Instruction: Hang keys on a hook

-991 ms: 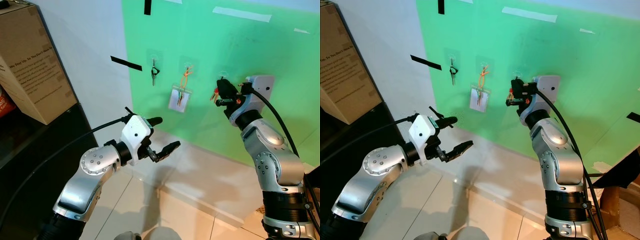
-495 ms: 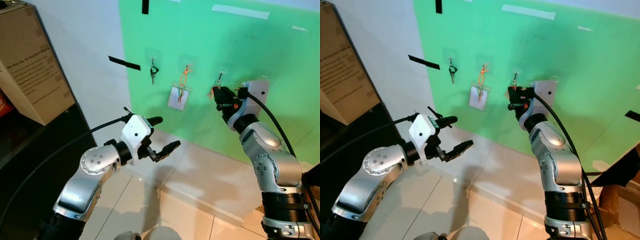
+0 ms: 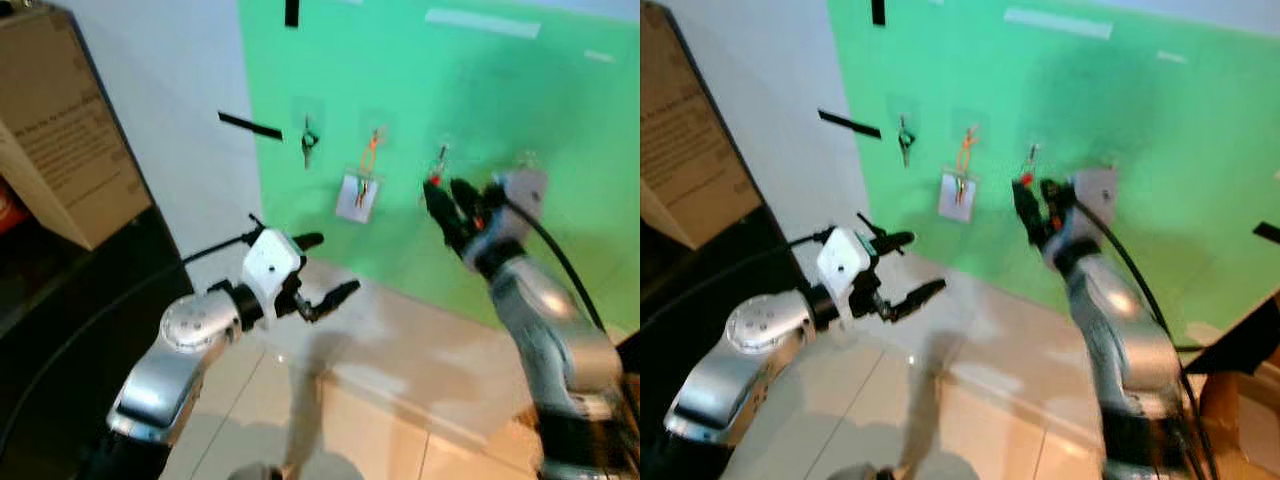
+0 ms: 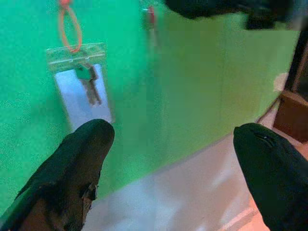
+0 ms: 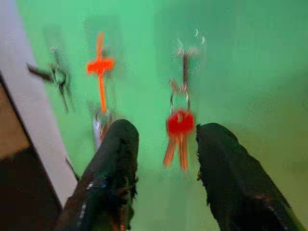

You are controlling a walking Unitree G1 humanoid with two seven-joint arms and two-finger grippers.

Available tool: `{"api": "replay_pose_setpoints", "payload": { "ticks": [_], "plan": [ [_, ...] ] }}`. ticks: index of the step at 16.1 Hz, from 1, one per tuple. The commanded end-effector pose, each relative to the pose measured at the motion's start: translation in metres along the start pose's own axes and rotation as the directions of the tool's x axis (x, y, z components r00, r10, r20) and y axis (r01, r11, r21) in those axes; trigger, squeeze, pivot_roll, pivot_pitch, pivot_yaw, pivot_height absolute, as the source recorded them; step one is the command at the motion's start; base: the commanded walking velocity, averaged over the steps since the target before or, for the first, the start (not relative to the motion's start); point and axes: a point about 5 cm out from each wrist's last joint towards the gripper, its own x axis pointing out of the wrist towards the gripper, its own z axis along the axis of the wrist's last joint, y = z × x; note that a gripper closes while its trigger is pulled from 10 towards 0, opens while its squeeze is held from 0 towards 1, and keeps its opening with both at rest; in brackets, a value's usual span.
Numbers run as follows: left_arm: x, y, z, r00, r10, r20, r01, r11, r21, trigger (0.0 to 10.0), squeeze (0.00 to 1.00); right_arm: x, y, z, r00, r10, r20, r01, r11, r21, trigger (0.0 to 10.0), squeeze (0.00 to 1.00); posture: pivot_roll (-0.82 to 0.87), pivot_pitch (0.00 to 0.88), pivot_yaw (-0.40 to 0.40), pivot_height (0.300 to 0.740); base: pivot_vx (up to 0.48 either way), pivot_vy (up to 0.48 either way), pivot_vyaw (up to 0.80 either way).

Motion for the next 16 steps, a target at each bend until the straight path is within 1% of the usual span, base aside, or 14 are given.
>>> {"api": "replay_pose_setpoints", "payload": {
  "ticks": [1, 2, 3, 4, 5, 6, 7, 8, 9, 11, 12, 13, 15, 16],
  "plan": [
    [-0.004, 0.004, 0.0, 0.998, 0.064, 0.015, -0.064, 0.998, -0.002, 10.0, 0.0, -0.011, 0.006, -0.001, 0.999, 0.035, 0.003, -0.035, 0.999, -0.041, 10.0, 1.0, -0.11, 0.0, 0.001, 0.74, 0.0, 0.0, 0.0],
    [-0.006, 0.006, -0.003, 0.995, 0.099, 0.011, -0.099, 0.995, -0.008, 10.0, 0.0, -0.019, 0.009, -0.006, 0.999, 0.046, -0.004, -0.046, 0.998, -0.051, 10.0, 1.0, -0.11, 0.0, 0.005, 0.74, 0.0, 0.0, 0.0],
    [-0.012, 0.012, -0.01, 0.983, 0.184, -0.008, -0.184, 0.983, -0.01, 10.0, 0.0, -0.031, 0.011, -0.019, 0.999, 0.015, -0.047, -0.019, 0.995, -0.099, 10.0, 1.0, -0.12, 0.0, 0.012, 0.74, 0.0, 0.0, 0.0],
    [-0.015, 0.016, -0.015, 0.968, 0.248, -0.038, -0.249, 0.969, -0.009, 10.0, 0.0, -0.036, 0.012, -0.03, 0.996, -0.007, -0.086, -0.004, 0.992, -0.128, 10.0, 1.0, -0.12, 0.0, 0.018, 0.74, 0.0, 0.0, 0.8],
    [-0.024, 0.022, -0.023, 0.93, 0.36, -0.078, -0.361, 0.932, -0.007, 10.0, 0.0, -0.044, 0.015, -0.052, 0.989, -0.043, -0.145, 0.02, 0.987, -0.161, 10.0, 1.0, -0.12, 0.0, 0.023, 0.74, 0.0, 0.0, 0.8],
    [-0.028, 0.023, -0.025, 0.915, 0.396, -0.079, -0.398, 0.917, -0.003, 10.0, 0.0, -0.045, 0.016, -0.061, 0.988, -0.066, -0.142, 0.041, 0.985, -0.17, 10.0, 1.0, -0.11, 0.0, 0.023, 0.74, 0.0, 0.0, 0.8],
    [-0.031, 0.023, -0.028, 0.9, 0.429, -0.08, -0.431, 0.902, -0.011, 10.0, 0.0, -0.047, 0.015, -0.066, 0.986, -0.091, -0.142, 0.071, 0.987, -0.141, 10.0, 1.0, -0.11, 0.0, 0.024, 0.74, 0.0, 0.0, 0.8],
    [-0.032, 0.022, -0.029, 0.893, 0.443, -0.081, -0.446, 0.895, -0.02, 10.0, 0.0, -0.047, 0.015, -0.068, 0.984, -0.101, -0.144, 0.083, 0.989, -0.126, 10.0, 1.0, -0.11, 0.0, 0.024, 0.74, 0.0, 0.0, 0.8],
    [-0.034, 0.021, -0.031, 0.881, 0.466, -0.076, -0.469, 0.883, -0.022, 10.0, 0.0, -0.047, 0.016, -0.069, 0.984, -0.115, -0.134, 0.105, 0.991, -0.085, 10.0, 1.0, -0.11, 0.0, 0.023, 0.74, 0.0, 0.0, 0.8],
    [-0.033, 0.015, -0.035, 0.875, 0.477, -0.081, -0.479, 0.878, -0.01, 10.0, 0.0, -0.047, 0.017, -0.077, 0.979, -0.131, -0.155, 0.132, 0.991, -0.005, 10.0, 1.0, -0.09, 0.0, 0.015, 0.74, 0.0, 0.0, 0.8],
    [-0.032, 0.013, -0.036, 0.874, 0.479, -0.082, -0.482, 0.876, -0.01, 10.0, 0.0, -0.045, 0.02, -0.082, 0.977, -0.108, -0.181, 0.12, 0.991, 0.056, 10.0, 1.0, -0.09, 0.0, 0.016, 0.74, 0.0, 0.0, 0.8],
    [-0.032, 0.011, -0.037, 0.872, 0.482, -0.082, -0.485, 0.874, -0.013, 10.0, 0.0, -0.043, 0.024, -0.083, 0.978, -0.08, -0.192, 0.096, 0.992, 0.077, 10.0, 1.0, -0.09, 0.0, 0.015, 0.74, 0.0, 0.0, 0.8],
    [-0.031, 0.009, -0.04, 0.869, 0.486, -0.086, -0.488, 0.873, 0.002, 10.0, 0.0, -0.04, 0.025, -0.083, 0.984, -0.056, -0.171, 0.059, 0.998, 0.014, 10.0, 1.0, -0.09, 0.0, 0.002, 0.74, 0.0, 0.0, 0.8],
    [-0.03, 0.009, -0.039, 0.865, 0.496, -0.078, -0.497, 0.868, 0.003, 10.0, 0.0, -0.04, 0.024, -0.083, 0.986, -0.049, -0.161, 0.053, 0.998, 0.02, 10.0, 1.0, -0.09, 0.0, -0.006, 0.74, 0.0, 0.0, 0.8]
  ]
}}
